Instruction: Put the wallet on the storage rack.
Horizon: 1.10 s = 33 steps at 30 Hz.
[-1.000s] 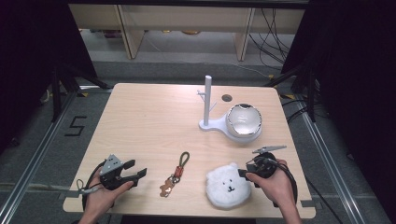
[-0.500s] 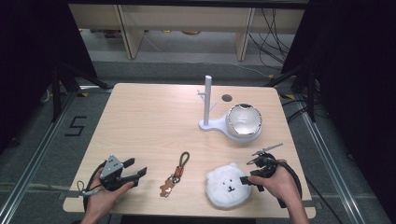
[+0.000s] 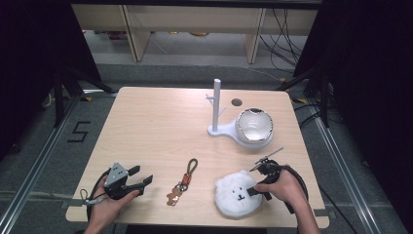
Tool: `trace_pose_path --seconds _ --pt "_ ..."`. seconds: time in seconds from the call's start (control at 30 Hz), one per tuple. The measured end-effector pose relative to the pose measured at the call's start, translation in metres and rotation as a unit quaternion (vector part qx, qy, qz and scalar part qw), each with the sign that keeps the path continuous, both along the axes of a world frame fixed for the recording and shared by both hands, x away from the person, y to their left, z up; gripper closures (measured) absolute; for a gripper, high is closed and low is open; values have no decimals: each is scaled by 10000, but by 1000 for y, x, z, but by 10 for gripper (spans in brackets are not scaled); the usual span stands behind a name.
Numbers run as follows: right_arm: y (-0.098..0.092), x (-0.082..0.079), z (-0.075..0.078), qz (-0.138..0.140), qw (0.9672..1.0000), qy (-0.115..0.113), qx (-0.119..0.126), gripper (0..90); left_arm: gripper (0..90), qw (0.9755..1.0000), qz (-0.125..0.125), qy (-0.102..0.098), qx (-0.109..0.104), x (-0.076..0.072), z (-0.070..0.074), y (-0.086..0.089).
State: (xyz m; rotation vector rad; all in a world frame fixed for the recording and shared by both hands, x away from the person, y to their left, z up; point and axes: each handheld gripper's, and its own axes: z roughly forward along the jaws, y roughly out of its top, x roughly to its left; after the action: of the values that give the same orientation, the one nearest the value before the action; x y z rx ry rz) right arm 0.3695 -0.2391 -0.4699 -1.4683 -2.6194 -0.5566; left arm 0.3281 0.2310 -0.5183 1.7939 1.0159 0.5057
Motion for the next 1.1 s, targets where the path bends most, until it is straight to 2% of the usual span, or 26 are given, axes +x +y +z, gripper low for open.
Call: trace_pose_path --seconds 0.17,0.23,0.27,0.3,0.33,0.37,0.4,0.43,0.5,0.53,0.57,0.6,0.63,0.7,0.73,0.8,0.83,0.9,0.93,0.97,1.0,1.1 --pt "3 1 -3 16 10000 1 -50 539 340 10000 -11 -35 -33 0 -1 -1" --pt "5 2 -3 -23 9999 75 -141 586 340 10000 -38 -24 -32 0 -2 0" --pt "5 1 -3 -49 9999 29 -114 628 340 10000 -11 -13 -3 0 -1 -1" --pt "5 1 -3 -49 9999 29 -114 628 340 10000 -11 -13 -3 0 -1 -1" --pt "6 0 -3 -176 9997 -54 -161 699 340 10000 -26 -15 10 0 -2 0" --pt "5 0 -3 -81 9997 -73 -216 732 340 10000 -19 -7 25 0 -2 0" --pt "6 0 -3 -100 9998 -84 -118 758 340 10000 -51 -11 -31 0 -3 -1" --pt "5 -1 -2 22 9999 -98 -63 774 340 10000 -54 -12 -35 0 -3 -1" --pt "5 0 -1 102 9999 -38 -15 785 340 10000 -68 -6 -40 0 -3 -1" --pt "6 -3 -1 11 9998 -206 -38 796 340 10000 -46 4 24 -1 -3 -2" --pt "5 -5 1 -31 9999 -165 -19 798 340 10000 -46 7 20 -1 -3 -2" --pt "5 -7 1 -59 9997 -221 9 801 340 10000 -50 0 22 -1 -3 -2" --pt "2 -6 1 119 9993 -347 -23 803 340 10000 -48 -6 26 -1 -3 -2" --pt "2 -8 3 85 9993 -357 18 804 340 10000 -45 -15 16 -1 -3 -2" --pt "1 -12 9 48 9990 -436 70 806 340 10000 -40 -21 10 -1 -3 -2" --pt "3 -18 17 -91 9989 -408 228 809 340 10000 -37 -25 6 -1 -3 -2" --pt "2 -19 20 -23 9987 -451 251 810 340 10000 -38 -25 9 -1 -3 -2" --pt "3 -21 23 -74 9985 -470 265 810 340 10000 -37 -20 6 -1 -3 -2" --pt "4 -24 26 -192 9987 -369 305 811 340 10000 -41 -11 8 -1 -3 -2" --pt "2 -24 30 -72 9979 -575 305 811 340 10000 -48 -2 13 -1 -3 -2" --pt "1 -25 33 -72 9975 -634 300 812 340 10000 -79 -19 -38 -1 -4 -3" --pt "0 -26 39 -91 9966 -744 337 813 340 10000 -53 5 16 -1 -3 -3"
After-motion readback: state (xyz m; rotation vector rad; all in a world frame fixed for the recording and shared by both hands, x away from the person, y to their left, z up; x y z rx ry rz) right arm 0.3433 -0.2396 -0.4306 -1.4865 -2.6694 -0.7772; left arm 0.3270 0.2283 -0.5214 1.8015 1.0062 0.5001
